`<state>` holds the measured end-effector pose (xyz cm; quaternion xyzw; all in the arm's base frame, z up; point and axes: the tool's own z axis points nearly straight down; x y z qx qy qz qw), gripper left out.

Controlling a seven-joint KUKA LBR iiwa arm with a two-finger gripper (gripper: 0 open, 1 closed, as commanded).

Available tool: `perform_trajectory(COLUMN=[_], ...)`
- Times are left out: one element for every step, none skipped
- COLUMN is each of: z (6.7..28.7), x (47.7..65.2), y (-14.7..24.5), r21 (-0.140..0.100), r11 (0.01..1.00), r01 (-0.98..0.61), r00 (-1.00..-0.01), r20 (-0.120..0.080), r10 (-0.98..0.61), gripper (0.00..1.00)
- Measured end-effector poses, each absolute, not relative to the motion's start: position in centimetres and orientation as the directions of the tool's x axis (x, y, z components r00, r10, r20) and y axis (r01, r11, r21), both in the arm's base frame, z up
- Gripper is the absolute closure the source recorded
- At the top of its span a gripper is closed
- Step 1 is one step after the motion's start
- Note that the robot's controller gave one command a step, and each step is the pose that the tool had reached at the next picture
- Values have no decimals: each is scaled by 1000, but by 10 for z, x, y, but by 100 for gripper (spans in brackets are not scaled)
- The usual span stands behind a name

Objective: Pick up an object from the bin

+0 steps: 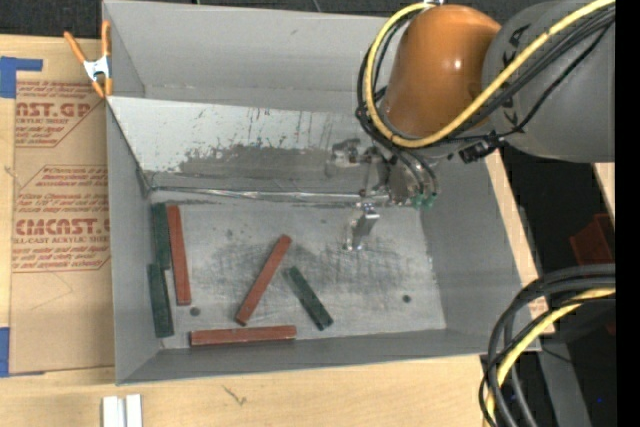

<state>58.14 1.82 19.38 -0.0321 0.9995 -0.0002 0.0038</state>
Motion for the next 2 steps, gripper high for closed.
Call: perform_trajectory(z=[127, 119], x=[541, 564], y=[32, 73], r21=[1, 0], r11=[1000, 999], r01=[27, 50], r00=[-1000, -999], r20=[-3, 6], r10=[27, 50], gripper=[0, 0])
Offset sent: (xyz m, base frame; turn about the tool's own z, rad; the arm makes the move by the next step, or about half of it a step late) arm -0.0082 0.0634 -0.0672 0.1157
